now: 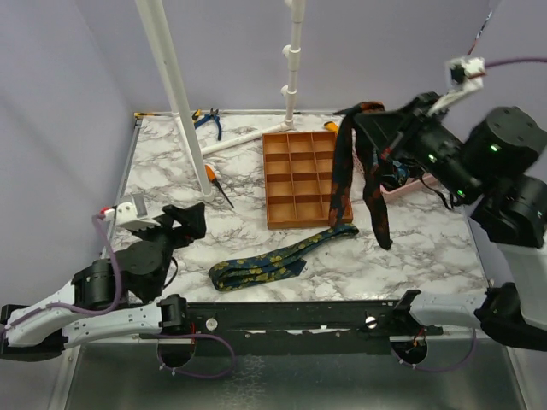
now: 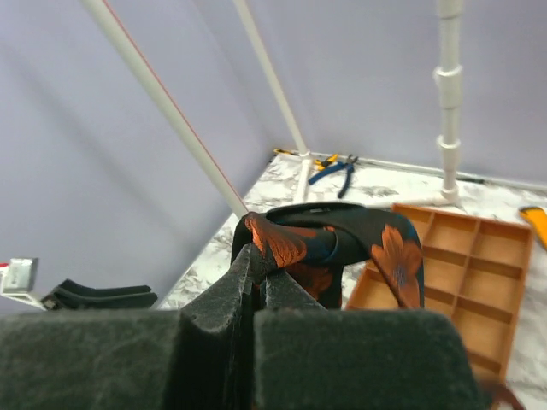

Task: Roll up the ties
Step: Pick up the tie at the center of the board, then place the tie in the bin.

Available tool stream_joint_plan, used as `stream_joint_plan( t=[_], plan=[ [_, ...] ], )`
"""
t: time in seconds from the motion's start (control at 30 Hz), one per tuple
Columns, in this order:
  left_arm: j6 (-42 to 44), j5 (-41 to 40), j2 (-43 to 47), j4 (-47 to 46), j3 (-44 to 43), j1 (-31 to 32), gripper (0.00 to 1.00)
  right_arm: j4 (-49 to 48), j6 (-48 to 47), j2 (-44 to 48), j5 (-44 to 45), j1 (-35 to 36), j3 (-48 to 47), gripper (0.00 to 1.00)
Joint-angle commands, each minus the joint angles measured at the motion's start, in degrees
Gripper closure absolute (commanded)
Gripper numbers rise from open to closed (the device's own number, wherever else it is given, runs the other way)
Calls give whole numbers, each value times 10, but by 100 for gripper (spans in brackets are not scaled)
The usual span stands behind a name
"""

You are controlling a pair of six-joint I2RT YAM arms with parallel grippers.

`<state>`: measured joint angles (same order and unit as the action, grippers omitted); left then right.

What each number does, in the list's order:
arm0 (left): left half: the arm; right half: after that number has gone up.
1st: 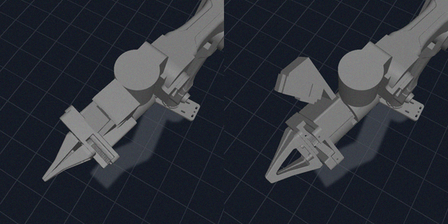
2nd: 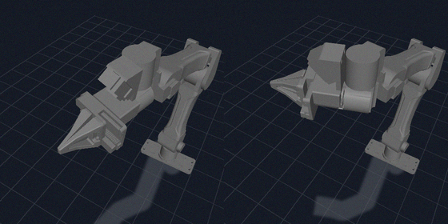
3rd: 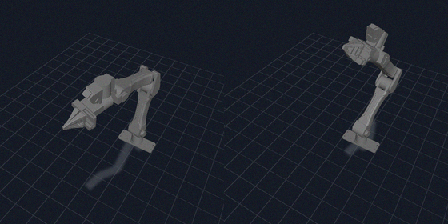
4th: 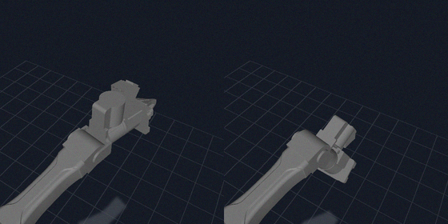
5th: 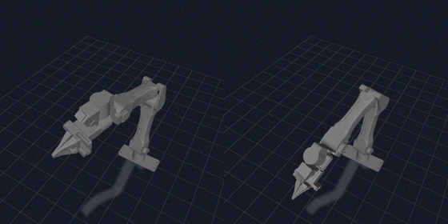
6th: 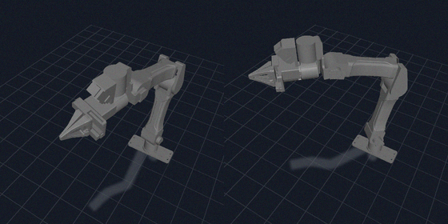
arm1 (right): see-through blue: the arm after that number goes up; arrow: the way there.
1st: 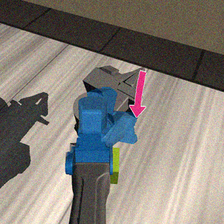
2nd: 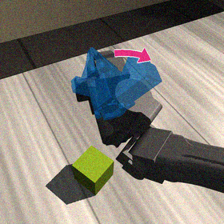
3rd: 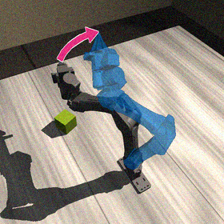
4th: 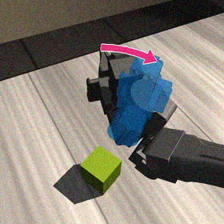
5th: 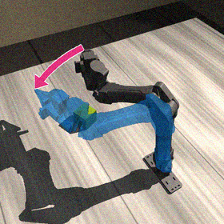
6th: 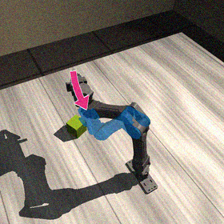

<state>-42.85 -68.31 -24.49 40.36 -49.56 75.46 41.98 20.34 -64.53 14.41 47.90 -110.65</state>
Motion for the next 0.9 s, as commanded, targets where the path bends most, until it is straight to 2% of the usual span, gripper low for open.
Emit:
stream_joint_plan(
  t=[0.0,0.07,0.13,0.37,0.43,0.5,0.57,0.67,0.77,0.87],
  plan=[
    [82,-74,29,-10,-59,0,15,-5,-28,-109,-57,1,-112,100],
    [94,-89,35,-9,-77,0,16,30,-30,-155,13,0,-173,100],
    [106,-96,38,-9,-88,0,16,41,-43,-175,88,0,-193,100],
    [128,-100,36,-9,-89,0,16,35,-98,-159,291,-2,-130,100],
    [129,-102,32,-12,-81,0,16,42,-98,-143,322,-21,-106,100],
    [128,-102,26,-18,-72,0,16,64,-82,-125,338,-67,-89,100],
    [127,-97,20,-31,-59,0,16,82,-56,-100,325,-146,-59,100],
    [135,-78,7,-74,-29,1,16,79,-28,-44,332,-242,33,100],
    [157,-37,-15,-132,0,1,16,66,6,24,375,-294,128,100],
    [164,-4,-52,-174,24,1,16,42,9,93,436,-309,179,100]
  ],
)
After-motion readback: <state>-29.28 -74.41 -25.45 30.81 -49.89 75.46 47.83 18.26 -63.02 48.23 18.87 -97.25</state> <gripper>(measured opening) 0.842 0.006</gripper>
